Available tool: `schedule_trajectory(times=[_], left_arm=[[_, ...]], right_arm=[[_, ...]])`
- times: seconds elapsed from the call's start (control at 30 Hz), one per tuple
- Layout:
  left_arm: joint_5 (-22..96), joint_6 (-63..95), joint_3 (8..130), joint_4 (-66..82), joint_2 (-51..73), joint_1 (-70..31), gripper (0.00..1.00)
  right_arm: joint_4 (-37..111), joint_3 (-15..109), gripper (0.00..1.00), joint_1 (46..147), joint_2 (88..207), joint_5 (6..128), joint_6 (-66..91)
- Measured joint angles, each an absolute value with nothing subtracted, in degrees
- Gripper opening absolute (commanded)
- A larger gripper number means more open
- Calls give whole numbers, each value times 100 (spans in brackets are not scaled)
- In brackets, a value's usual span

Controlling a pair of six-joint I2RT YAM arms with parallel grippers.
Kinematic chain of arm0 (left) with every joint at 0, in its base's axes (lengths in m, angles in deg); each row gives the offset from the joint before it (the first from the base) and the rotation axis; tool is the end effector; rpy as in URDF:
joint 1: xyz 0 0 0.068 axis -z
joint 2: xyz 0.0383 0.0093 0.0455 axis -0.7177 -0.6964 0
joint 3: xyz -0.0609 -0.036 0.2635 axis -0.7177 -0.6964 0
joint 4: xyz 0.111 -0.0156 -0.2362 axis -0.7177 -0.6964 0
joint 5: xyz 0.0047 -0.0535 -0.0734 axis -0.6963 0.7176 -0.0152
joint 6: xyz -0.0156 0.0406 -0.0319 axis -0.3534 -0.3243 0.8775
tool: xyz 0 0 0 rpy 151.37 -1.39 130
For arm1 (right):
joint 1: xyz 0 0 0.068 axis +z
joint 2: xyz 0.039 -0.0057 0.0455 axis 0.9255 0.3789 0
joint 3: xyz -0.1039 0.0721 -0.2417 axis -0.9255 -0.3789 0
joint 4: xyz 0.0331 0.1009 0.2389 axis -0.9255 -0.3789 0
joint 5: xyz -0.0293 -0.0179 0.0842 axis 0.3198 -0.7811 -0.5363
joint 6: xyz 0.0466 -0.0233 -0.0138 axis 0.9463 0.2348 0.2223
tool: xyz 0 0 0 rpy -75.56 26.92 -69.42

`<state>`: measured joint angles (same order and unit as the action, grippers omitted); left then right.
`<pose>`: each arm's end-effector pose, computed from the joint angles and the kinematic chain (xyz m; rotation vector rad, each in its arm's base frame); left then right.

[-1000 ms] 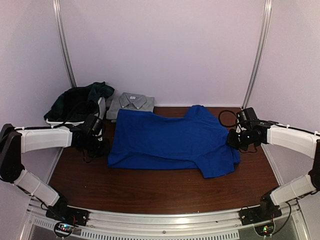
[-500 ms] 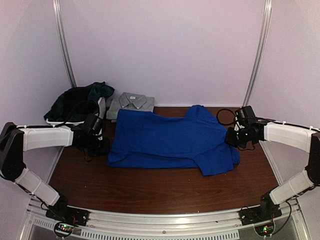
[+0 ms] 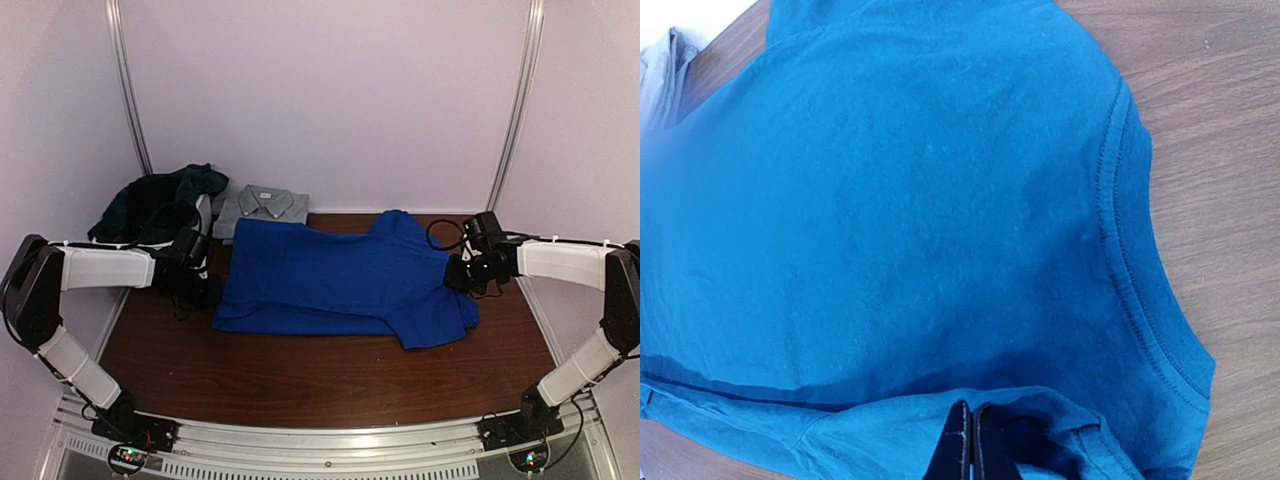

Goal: Fold and stack the mixed laundry pile
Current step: Fold the flattened T-shirt at the center of the board.

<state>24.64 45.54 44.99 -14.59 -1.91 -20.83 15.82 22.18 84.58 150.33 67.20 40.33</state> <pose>0.2656 -0.1212 0.1699 -0.3894 2.6298 -0.3005 0.2795 0.0895 0.2028 0.3477 2.5735 0.5118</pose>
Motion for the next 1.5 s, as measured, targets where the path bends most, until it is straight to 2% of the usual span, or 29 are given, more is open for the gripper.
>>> schedule_trajectory(times=[0.13,0.17,0.27,0.4,0.47,0.73,1.0,1.4,1.5], left_arm=[[2481,4466,4551,-1317,-311,-2144,0],[2479,4449,4578,-1302,-342,-2159,3],[2477,4392,4663,-1295,-421,-2205,18],[2446,4259,4685,-1251,-396,-2262,48],[2440,4145,4645,-1208,-281,-2268,54],[2776,3647,4455,-1026,473,-2225,54],[2995,3435,4403,-952,255,-1873,52],[2842,3487,4407,-908,-388,-1866,52],[2805,3496,4407,-897,-372,-1866,55]], right_arm=[[1647,2288,0,8434,15133,6703,3996],[1663,2290,0,8429,15151,6703,3989],[1687,2290,0,8418,15214,6698,3970],[1798,2290,0,8397,15350,6683,3926],[1835,2288,0,8394,15400,6668,3906],[1923,2290,0,8381,15441,6591,3887],[1921,2316,0,8276,15441,6591,3839],[2117,2364,0,8147,15769,6550,3710],[2133,2377,20,8121,15922,6547,3666]])
